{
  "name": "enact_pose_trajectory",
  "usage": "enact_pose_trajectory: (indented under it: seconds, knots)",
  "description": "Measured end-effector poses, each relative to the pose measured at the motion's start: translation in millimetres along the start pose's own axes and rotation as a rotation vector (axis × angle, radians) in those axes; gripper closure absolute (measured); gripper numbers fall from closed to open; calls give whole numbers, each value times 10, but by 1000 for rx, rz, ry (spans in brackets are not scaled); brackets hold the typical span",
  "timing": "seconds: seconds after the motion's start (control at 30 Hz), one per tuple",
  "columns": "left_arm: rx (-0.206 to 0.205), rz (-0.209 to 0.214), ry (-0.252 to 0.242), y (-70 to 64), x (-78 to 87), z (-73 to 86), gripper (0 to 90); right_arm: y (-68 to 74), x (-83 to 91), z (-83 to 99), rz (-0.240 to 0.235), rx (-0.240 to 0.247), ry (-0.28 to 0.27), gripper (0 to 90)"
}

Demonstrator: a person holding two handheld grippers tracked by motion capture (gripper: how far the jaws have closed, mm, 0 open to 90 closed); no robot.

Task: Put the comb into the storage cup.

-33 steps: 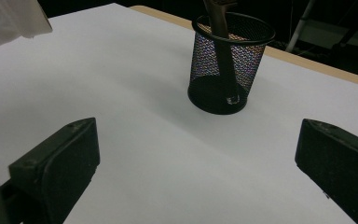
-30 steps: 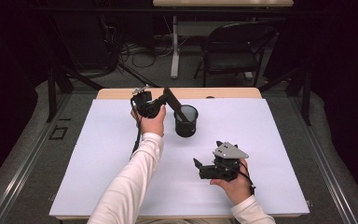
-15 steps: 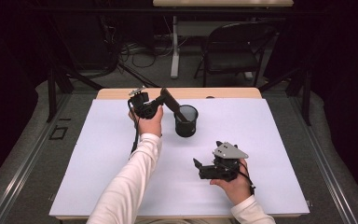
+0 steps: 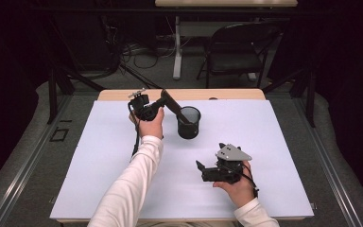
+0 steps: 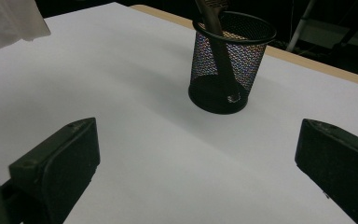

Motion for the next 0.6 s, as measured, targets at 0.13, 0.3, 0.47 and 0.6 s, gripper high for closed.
enact_pose_trajectory:
  seconds: [0.13,0.3,0.47,0.6]
  knots:
    - [-4,0,1,2,0,1,825,1,-2,1,0,1,1,0]
    - [-1,3,1,1,4,-3,800,2,-2,1,0,0,1,0]
    - [4,15,-6,-13,8,-16,763,3,-4,1,1,2,0,0]
    - [-5,12,-16,-15,8,-26,715,1,-5,3,1,0,1,0]
Point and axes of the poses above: each handheld gripper's, and its own axes: x roughly backward along the jaws, z roughly out of its underside, y roughly to its left, the point moved 9 cm from there along -x, roughly forward along the jaws, and after that the axes turned 3 degrees about y, right-handed, at the moved point
